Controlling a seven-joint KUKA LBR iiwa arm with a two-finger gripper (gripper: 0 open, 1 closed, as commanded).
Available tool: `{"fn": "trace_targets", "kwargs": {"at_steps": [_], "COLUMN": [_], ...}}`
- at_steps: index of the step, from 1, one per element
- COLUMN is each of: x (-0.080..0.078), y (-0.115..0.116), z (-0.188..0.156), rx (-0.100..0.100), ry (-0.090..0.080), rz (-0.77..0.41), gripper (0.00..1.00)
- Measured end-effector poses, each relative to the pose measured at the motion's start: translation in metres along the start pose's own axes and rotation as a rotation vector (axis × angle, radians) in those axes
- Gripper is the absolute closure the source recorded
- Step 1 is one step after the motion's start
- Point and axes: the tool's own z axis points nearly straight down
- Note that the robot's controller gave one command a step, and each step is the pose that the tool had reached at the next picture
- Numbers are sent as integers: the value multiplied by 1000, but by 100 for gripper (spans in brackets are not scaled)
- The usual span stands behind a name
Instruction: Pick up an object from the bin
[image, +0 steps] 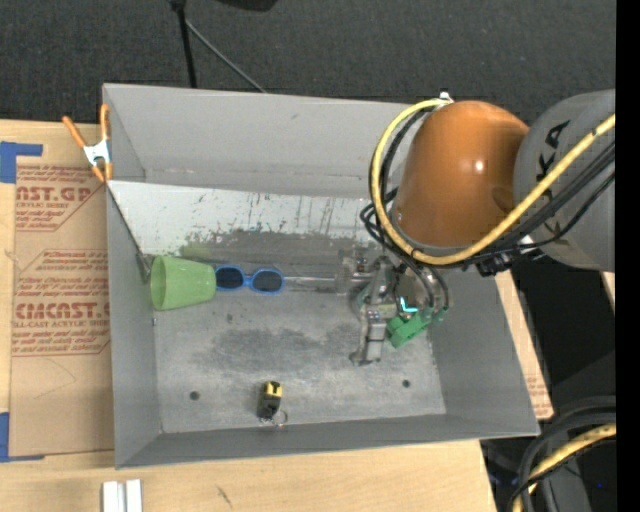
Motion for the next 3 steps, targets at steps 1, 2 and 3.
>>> {"fn": "trace_targets", "kwargs": {"at_steps": [1, 2, 3], "x": [32, 27, -20], "y": [-15, -105, -149], "z": [51, 50, 125], "rx": [0, 4, -1], "ry": [-1, -8, -4], "rz": [121, 157, 455], "gripper": [0, 0, 0]}}
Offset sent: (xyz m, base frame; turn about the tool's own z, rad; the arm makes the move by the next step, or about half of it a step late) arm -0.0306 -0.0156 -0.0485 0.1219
